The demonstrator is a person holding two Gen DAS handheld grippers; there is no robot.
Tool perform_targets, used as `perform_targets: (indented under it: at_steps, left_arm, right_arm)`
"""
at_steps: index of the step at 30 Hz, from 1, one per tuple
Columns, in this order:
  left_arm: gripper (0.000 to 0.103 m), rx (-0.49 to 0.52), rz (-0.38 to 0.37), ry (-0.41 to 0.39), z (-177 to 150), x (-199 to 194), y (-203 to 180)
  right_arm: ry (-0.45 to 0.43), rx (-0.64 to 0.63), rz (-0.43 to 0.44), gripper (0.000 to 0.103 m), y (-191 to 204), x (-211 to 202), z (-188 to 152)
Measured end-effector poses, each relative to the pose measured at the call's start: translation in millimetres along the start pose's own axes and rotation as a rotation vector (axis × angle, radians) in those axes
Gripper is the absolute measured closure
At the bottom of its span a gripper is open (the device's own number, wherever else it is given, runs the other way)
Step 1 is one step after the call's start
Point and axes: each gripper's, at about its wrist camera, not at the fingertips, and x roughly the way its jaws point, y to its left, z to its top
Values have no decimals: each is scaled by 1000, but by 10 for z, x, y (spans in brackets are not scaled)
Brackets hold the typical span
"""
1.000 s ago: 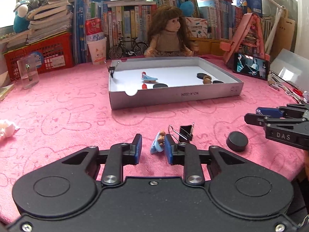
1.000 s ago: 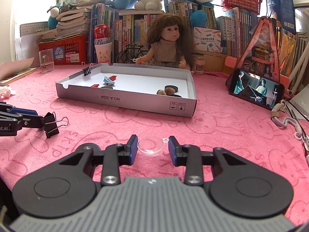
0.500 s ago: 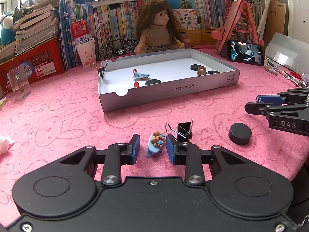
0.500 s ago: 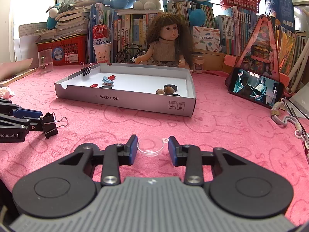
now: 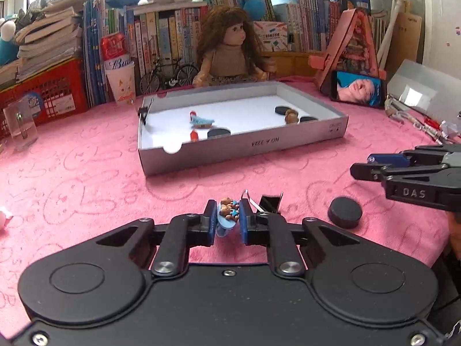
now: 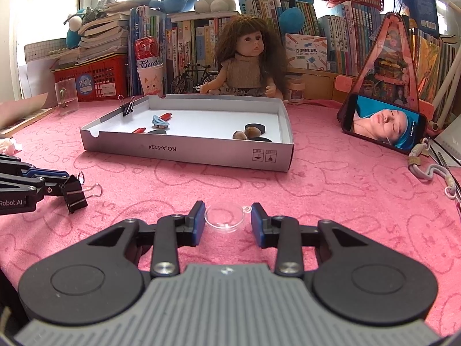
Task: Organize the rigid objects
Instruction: 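Carry the hair clip in the left tool and clear lid in the right tool into the tray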
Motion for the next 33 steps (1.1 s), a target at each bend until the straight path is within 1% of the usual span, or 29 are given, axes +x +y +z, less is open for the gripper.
perform_targets:
  at_steps: [10,22,33]
  left_arm:
    - [88,-63,-22,-24,217,23,27]
    - [88,-108,-41,-48,445,154,103]
    - [88,-134,-54,-48,545,257,131]
  right_arm:
    - [-20,23,-11,63,-36,27,160]
    - [-50,31,-11,63,-59,88,345]
    - [-61,48,-3,63,-89,145,459]
